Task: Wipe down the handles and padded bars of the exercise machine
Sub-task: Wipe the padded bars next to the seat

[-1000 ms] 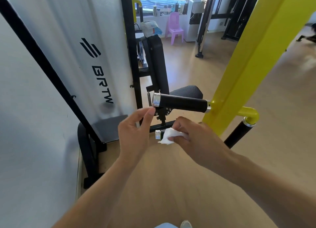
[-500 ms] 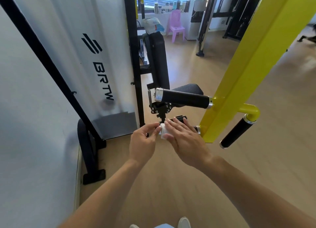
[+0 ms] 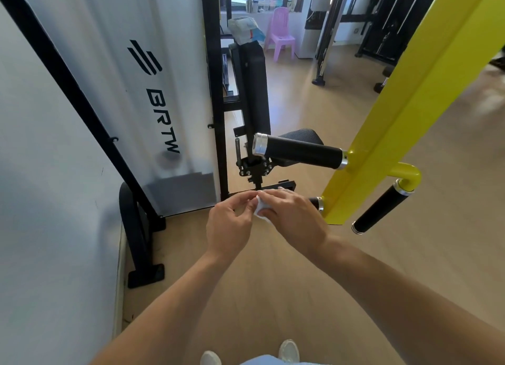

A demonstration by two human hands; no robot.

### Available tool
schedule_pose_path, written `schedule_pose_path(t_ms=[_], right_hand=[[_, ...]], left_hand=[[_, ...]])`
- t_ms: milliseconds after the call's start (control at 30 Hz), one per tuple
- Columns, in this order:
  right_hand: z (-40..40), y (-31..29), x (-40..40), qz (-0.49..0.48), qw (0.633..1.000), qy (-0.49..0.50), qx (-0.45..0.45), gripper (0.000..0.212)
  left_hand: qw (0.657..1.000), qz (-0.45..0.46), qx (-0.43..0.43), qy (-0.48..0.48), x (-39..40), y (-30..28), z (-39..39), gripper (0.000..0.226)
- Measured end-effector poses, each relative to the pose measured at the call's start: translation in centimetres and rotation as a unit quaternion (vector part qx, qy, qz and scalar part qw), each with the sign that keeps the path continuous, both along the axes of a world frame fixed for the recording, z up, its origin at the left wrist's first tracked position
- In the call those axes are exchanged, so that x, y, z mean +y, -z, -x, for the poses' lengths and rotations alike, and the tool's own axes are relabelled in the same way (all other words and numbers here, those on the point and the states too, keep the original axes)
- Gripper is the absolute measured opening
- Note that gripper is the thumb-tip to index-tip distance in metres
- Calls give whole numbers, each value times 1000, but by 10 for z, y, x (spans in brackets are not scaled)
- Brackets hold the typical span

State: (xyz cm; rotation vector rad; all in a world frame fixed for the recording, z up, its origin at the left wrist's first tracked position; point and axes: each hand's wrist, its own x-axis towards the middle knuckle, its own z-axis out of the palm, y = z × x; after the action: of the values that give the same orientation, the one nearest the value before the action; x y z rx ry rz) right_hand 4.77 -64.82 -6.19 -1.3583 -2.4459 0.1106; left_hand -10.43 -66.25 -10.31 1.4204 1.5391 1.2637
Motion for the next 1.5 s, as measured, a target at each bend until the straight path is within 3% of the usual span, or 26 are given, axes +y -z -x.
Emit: schedule_pose_path(t_ms=[233,367,467,533,633,700,767,833,900,967,1033,1133,1233,1367,1433,1500], right_hand=[[-35,-16,-2,-8,970,120,-212,19],[-20,-15,1,5,989,45,-142,22],[-1,-14,4,68,996,3,-60,32],[3,-20,13,142,988,15,-55,31],[-3,-39,35,278,946,46,-159,24],[-9,-52,45,307,918,64,-243,27],[-16,-54,42,277,909,82,-299,29],[-18,-42,25,156,933,91,-311,23],[-16,-20,7,-18,960,56,-274,20],[-11,0,4,-101,972,41,-208,27],[-4,7,9,-94,983,25,-155,32],[2,6,11,-77,985,25,-153,30],[-4,-15,6,-50,967,56,-245,13],[-21,-49,3,31,916,131,-377,14],[-22,-48,6,22,926,119,-358,13],[-14,-34,13,27,957,85,-277,18]], left_hand=[[999,12,-19,-27,4,1,-4,17],[999,8,-15,-34,2,2,-7,18],[1000,0,0,-32,0,2,-7,20],[999,0,5,-37,-2,2,-5,21],[998,-12,36,-40,-2,5,-3,23],[998,-15,50,-41,-3,6,-4,24],[998,-12,34,-45,-3,7,-6,24],[999,-6,1,-49,-2,8,-7,24],[998,1,-19,-52,1,8,-7,24],[999,1,-24,-38,3,7,-6,23],[999,-9,-16,-27,1,7,-6,23],[999,-16,-2,-34,0,11,-6,24],[998,-7,34,-53,-1,14,-8,26],[998,-5,40,-56,-6,9,-17,28],[998,9,20,-67,-8,6,-22,27],[997,22,-1,-73,-10,6,-25,28]])
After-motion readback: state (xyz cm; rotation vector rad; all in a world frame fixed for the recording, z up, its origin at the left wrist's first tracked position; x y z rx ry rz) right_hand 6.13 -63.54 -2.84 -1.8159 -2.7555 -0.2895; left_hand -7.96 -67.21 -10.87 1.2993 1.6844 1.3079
